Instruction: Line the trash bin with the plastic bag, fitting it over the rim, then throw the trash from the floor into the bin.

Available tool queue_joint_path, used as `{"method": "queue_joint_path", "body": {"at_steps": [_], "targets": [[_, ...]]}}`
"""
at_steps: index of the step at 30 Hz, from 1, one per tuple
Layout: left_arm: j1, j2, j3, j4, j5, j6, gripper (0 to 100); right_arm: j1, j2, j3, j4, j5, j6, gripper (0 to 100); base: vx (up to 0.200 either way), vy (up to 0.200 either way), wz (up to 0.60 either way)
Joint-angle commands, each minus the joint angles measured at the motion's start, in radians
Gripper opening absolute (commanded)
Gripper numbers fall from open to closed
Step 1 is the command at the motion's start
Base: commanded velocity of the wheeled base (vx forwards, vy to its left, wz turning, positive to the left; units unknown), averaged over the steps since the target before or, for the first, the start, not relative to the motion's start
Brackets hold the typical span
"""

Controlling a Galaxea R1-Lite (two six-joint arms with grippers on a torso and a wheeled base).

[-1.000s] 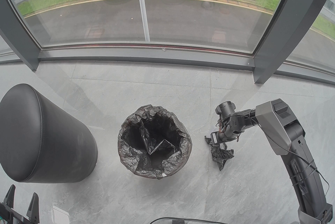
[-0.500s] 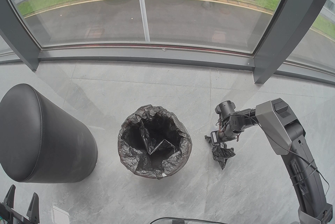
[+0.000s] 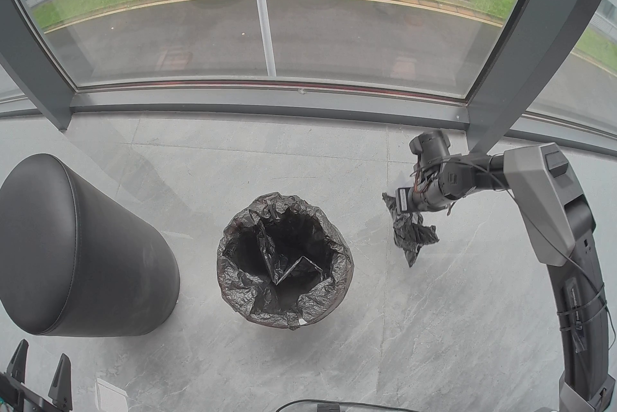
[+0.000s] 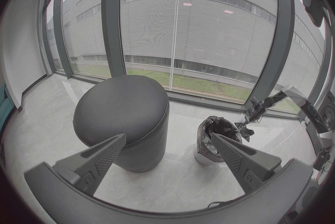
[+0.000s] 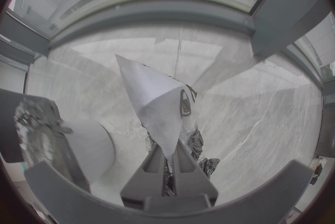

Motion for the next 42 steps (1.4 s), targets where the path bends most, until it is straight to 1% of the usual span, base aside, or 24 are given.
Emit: {"method": "queue_joint_path", "body": {"at_steps": [1, 5, 7, 8, 9, 10, 11, 12, 14, 19, 20, 22, 23, 24, 27, 30, 31, 33, 34, 37, 38, 39, 40, 42], "targets": [[0.002, -0.016, -0.001, 0.002, -0.002, 0.009, 100, -0.005, -0.189, 0.000, -0.004, 0.003, 0.006, 0, 0.000, 0.000, 0.00], [0.000, -0.016, 0.003, -0.003, -0.005, 0.013, 100, 0.001, -0.276, 0.008, -0.007, -0.001, 0.003, 0, 0.000, 0.000, 0.00], [0.002, -0.016, 0.004, -0.006, -0.005, 0.033, 100, 0.006, -0.321, 0.024, -0.007, 0.002, 0.003, 0, 0.000, 0.000, 0.00], [0.002, -0.016, 0.018, -0.008, -0.011, 0.097, 100, 0.019, -0.376, 0.040, -0.010, 0.005, 0.003, 0, 0.000, 0.000, 0.00], [0.002, -0.015, 0.030, -0.009, -0.029, 0.130, 100, 0.035, -0.395, 0.040, -0.010, 0.002, 0.003, 0, 0.000, 0.000, 0.00], [0.002, -0.016, 0.032, -0.014, -0.058, 0.139, 100, 0.056, -0.416, 0.040, -0.010, -0.001, 0.003, 0, 0.000, 0.000, 0.00], [0.002, -0.016, 0.035, -0.022, -0.080, 0.139, 100, 0.076, -0.439, 0.041, -0.010, -0.006, 0.001, 0, 0.000, 0.000, 0.00], [0.000, -0.015, 0.035, -0.026, -0.083, 0.137, 100, 0.088, -0.457, 0.043, -0.010, -0.008, 0.001, 0, 0.000, 0.000, 0.00], [0.000, -0.015, 0.036, -0.031, -0.077, 0.131, 100, 0.124, -0.500, 0.047, -0.010, -0.008, 0.001, 0, 0.000, 0.000, 0.00], [0.000, -0.015, 0.036, -0.031, -0.075, 0.128, 100, 0.254, -0.577, 0.067, -0.010, -0.017, 0.003, 0, 0.000, 0.000, 0.00], [0.000, -0.015, 0.036, -0.031, -0.075, 0.128, 100, 0.260, -0.580, 0.070, -0.010, -0.018, 0.003, 0, 0.000, 0.000, 0.00], [0.000, -0.016, 0.036, -0.031, -0.075, 0.130, 100, 0.318, -0.603, 0.086, -0.019, -0.038, 0.003, 0, 0.000, 0.000, 0.00], [0.000, -0.015, 0.036, -0.031, -0.075, 0.130, 100, 0.322, -0.603, 0.087, -0.021, -0.040, 0.003, 0, 0.000, 0.000, 0.00], [0.000, -0.016, 0.036, -0.031, -0.077, 0.122, 100, 0.363, -0.609, 0.097, -0.045, -0.058, 0.003, 0, 0.000, 0.000, 0.00], [0.000, -0.016, 0.036, -0.031, -0.078, 0.119, 100, 0.426, -0.609, 0.135, -0.102, -0.101, 0.001, 0, 0.000, 0.000, 0.00], [0.002, -0.016, 0.038, -0.032, -0.078, 0.124, 100, 0.466, -0.611, 0.175, -0.126, -0.126, 0.001, 0, 0.000, 0.000, 0.00], [0.002, -0.016, 0.038, -0.034, -0.080, 0.124, 100, 0.481, -0.612, 0.193, -0.131, -0.127, 0.003, 0, 0.000, 0.000, 0.00], [0.002, -0.016, 0.038, -0.034, -0.080, 0.124, 100, 0.483, -0.612, 0.196, -0.131, -0.129, 0.003, 0, 0.000, 0.000, 0.00], [0.002, -0.016, 0.038, -0.034, -0.078, 0.124, 100, 0.519, -0.612, 0.251, -0.134, -0.133, 0.003, 0, 0.000, 0.000, 0.00], [0.002, -0.016, 0.038, -0.034, -0.080, 0.124, 100, 0.542, -0.611, 0.294, -0.136, -0.132, 0.006, 0, 0.000, 0.000, 0.00], [0.002, -0.016, 0.038, -0.034, -0.080, 0.124, 100, 0.565, -0.609, 0.342, -0.154, -0.132, 0.021, 0, 0.000, 0.000, 0.00], [0.002, -0.016, 0.038, -0.034, -0.080, 0.124, 100, 0.567, -0.609, 0.347, -0.156, -0.132, 0.023, 0, 0.000, 0.000, 0.00], [0.002, -0.016, 0.038, -0.034, -0.078, 0.124, 100, 0.585, -0.605, 0.393, -0.199, -0.133, 0.038, 0, 0.000, 0.000, 0.00], [0.002, -0.016, 0.038, -0.034, -0.078, 0.124, 100, 0.592, -0.602, 0.417, -0.225, -0.133, 0.041, 0, 0.000, 0.000, 0.00]]}}
